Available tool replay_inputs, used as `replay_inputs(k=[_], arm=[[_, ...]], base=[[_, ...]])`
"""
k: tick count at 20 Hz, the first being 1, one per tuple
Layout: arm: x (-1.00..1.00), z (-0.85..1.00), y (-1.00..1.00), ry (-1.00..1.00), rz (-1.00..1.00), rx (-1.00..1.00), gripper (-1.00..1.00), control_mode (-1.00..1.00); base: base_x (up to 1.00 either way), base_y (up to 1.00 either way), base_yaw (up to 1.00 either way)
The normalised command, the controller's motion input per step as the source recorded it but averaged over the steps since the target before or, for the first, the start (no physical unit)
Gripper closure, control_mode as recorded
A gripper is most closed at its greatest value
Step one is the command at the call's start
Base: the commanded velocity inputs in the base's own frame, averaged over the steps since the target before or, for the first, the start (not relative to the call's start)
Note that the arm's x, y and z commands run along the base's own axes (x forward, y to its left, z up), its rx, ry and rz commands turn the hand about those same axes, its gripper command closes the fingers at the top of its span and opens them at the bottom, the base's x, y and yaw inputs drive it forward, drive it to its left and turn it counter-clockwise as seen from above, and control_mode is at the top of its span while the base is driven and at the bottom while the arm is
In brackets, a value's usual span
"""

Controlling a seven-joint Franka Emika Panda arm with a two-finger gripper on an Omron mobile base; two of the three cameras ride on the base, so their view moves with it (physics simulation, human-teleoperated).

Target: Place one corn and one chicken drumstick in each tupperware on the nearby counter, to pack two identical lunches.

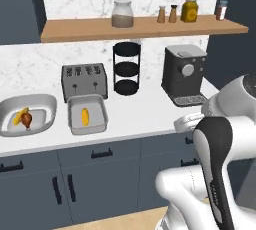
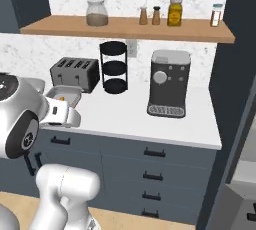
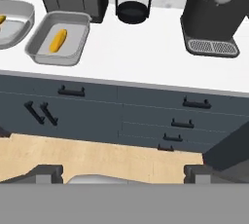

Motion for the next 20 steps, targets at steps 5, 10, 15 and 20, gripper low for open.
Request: replay_inputs(k=[5,10,15,20], arm=[[0.0,0.0,0.0,0.0,0.0,0.0,-1.0,1.0],[0.0,0.0,0.0,0.0,0.0,0.0,-1.0,1.0],[0.0,0.0,0.0,0.0,0.0,0.0,-1.0,1.0],[0.0,0.0,0.0,0.0,0.0,0.0,-1.0,1.0]], base=[[-0.23,-0.84,0.0],[-0.05,-0.94,0.0],[-0.01,-0.89,0.0],[-0.04,-0.73,0.0]])
